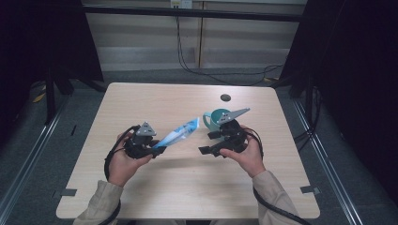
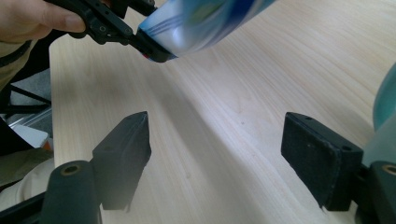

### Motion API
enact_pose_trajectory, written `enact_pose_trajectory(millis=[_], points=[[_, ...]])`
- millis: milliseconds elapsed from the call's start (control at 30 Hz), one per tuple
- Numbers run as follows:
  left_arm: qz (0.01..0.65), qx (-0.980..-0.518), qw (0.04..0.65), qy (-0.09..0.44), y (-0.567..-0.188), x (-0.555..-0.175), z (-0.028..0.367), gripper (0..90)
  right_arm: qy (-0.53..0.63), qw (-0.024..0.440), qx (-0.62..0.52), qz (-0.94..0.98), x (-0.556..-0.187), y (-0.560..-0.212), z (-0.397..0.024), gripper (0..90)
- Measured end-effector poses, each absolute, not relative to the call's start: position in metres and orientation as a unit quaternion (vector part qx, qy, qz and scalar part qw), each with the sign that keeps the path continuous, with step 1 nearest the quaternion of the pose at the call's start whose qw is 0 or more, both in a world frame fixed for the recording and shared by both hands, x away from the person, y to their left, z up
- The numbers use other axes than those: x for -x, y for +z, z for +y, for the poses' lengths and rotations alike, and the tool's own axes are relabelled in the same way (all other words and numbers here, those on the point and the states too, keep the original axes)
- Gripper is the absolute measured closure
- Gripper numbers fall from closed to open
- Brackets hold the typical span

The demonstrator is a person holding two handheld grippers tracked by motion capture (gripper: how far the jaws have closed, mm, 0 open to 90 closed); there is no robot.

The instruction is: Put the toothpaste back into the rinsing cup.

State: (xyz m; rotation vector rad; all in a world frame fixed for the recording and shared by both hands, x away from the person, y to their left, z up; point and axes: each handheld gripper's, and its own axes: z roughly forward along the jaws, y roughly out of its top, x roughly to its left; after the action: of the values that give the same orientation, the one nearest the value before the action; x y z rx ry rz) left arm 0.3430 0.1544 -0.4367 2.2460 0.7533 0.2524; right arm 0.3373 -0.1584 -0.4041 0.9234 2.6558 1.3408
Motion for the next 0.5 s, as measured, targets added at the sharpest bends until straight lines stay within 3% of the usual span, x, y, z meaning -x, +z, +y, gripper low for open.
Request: enact_pose_trajectory(millis=[167,500], points=[[0.266,-0.895,0.344,0.102,-0.449,-0.344,0.148,70.6,0.437,0.019,-0.291,0.851,-0.336,-0.409,-0.152,25.2],[0.279,-0.882,0.369,0.092,-0.446,-0.343,0.148,71.9,0.438,0.012,-0.289,0.851,-0.336,-0.418,-0.148,25.2]])
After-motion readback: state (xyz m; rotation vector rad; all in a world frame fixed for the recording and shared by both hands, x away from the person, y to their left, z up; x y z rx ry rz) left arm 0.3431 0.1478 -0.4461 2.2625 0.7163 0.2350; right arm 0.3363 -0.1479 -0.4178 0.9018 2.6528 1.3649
